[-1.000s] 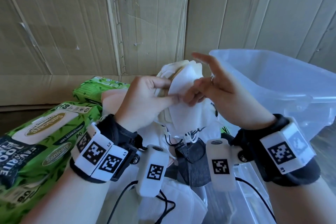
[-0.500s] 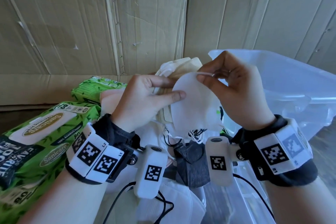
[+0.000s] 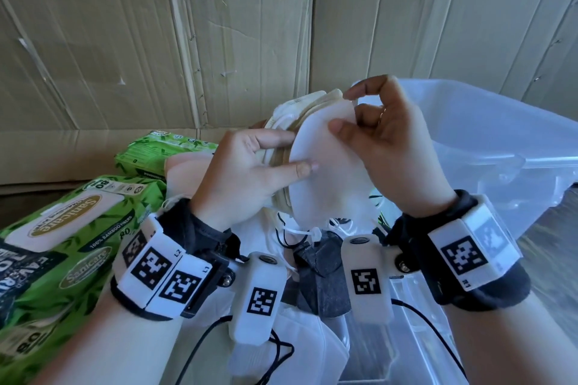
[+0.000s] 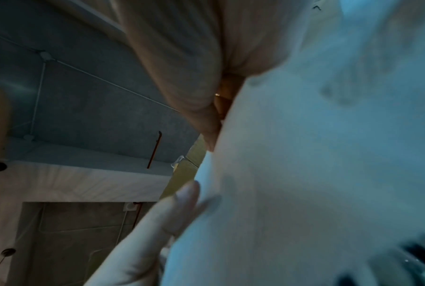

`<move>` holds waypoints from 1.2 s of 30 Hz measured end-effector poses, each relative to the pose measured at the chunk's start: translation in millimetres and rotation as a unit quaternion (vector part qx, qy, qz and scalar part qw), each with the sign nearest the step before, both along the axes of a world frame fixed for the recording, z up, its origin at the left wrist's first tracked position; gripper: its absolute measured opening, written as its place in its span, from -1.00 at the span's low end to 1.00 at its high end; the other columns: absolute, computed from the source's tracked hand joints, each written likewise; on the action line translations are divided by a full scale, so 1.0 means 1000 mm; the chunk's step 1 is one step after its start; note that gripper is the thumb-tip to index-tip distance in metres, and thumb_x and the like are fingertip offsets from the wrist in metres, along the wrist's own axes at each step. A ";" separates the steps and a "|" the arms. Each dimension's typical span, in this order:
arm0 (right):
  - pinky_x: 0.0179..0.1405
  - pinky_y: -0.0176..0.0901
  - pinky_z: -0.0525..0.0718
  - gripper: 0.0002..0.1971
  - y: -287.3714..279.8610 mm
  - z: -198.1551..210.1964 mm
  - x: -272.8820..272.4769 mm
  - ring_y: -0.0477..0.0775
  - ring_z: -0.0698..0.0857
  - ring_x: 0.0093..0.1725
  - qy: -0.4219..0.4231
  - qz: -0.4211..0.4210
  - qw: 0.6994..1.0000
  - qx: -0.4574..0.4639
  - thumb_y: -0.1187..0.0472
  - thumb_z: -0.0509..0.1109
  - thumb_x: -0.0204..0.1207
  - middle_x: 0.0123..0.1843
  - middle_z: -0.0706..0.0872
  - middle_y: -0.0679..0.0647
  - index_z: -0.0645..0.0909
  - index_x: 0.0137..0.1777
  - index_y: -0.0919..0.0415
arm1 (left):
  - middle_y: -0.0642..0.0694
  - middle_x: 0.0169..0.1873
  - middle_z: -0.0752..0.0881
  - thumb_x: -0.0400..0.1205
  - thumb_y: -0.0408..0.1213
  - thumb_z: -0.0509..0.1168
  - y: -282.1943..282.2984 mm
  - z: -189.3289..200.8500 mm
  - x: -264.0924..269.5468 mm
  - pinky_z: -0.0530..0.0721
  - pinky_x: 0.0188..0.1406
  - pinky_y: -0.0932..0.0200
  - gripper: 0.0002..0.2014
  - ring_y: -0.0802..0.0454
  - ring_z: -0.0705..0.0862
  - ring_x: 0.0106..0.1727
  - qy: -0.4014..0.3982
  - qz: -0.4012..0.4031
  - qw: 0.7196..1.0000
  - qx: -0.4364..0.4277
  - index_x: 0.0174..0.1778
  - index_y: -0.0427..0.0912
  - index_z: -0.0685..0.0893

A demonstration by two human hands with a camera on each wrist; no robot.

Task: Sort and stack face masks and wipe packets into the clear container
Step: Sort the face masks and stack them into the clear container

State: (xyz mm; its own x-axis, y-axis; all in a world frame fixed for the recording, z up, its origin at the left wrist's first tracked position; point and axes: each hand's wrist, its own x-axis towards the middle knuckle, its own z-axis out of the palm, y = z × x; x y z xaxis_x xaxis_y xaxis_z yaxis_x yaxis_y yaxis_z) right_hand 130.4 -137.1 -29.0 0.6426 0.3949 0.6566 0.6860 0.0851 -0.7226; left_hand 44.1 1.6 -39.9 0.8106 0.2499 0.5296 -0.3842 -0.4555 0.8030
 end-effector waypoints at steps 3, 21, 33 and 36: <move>-0.49 0.15 0.43 -0.79 0.000 0.000 -0.001 0.41 0.45 -0.44 -0.007 -0.014 1.000 0.002 0.18 0.36 0.38 -0.33 0.59 0.52 0.42 -0.07 -0.08 | 0.42 -0.41 0.73 0.38 -0.40 0.53 -0.001 -0.001 0.000 0.42 -0.21 0.68 -0.78 0.55 0.64 -0.28 -0.006 0.018 0.999 0.029 -0.24 0.05 0.76; -0.19 -0.39 0.43 -0.82 -0.014 0.001 0.003 -0.13 0.59 -0.16 -0.168 -0.040 0.985 -0.026 0.11 0.57 0.26 -0.19 0.66 -0.01 0.58 -0.31 -0.03 | 0.47 -0.07 0.69 0.44 -0.63 0.42 0.008 -0.004 0.007 0.45 0.08 0.58 -0.48 0.50 0.62 0.05 -0.083 -0.036 0.995 0.042 0.14 0.06 0.57; -0.42 -0.36 0.46 -0.77 -0.012 -0.002 0.010 -0.18 0.53 -0.54 -0.053 -0.086 0.994 -0.048 0.28 0.62 0.23 -0.54 0.66 -0.10 0.64 -0.30 -0.04 | 0.11 -0.27 0.82 0.48 -0.40 0.42 0.006 -0.006 0.005 0.62 -0.07 0.45 -0.89 0.34 0.71 -0.19 -0.012 -0.070 0.997 0.040 -0.14 -0.15 0.79; -0.40 -0.46 0.40 -0.81 -0.014 0.000 0.008 -0.20 0.52 -0.46 -0.083 -0.123 0.989 -0.026 0.08 0.63 0.09 -0.48 0.59 -0.21 0.63 -0.44 -0.02 | 0.04 -0.24 0.82 0.47 -0.40 0.42 0.008 -0.008 0.006 0.64 0.02 0.35 -0.92 0.23 0.71 -0.13 -0.001 -0.081 0.996 0.023 -0.19 -0.15 0.78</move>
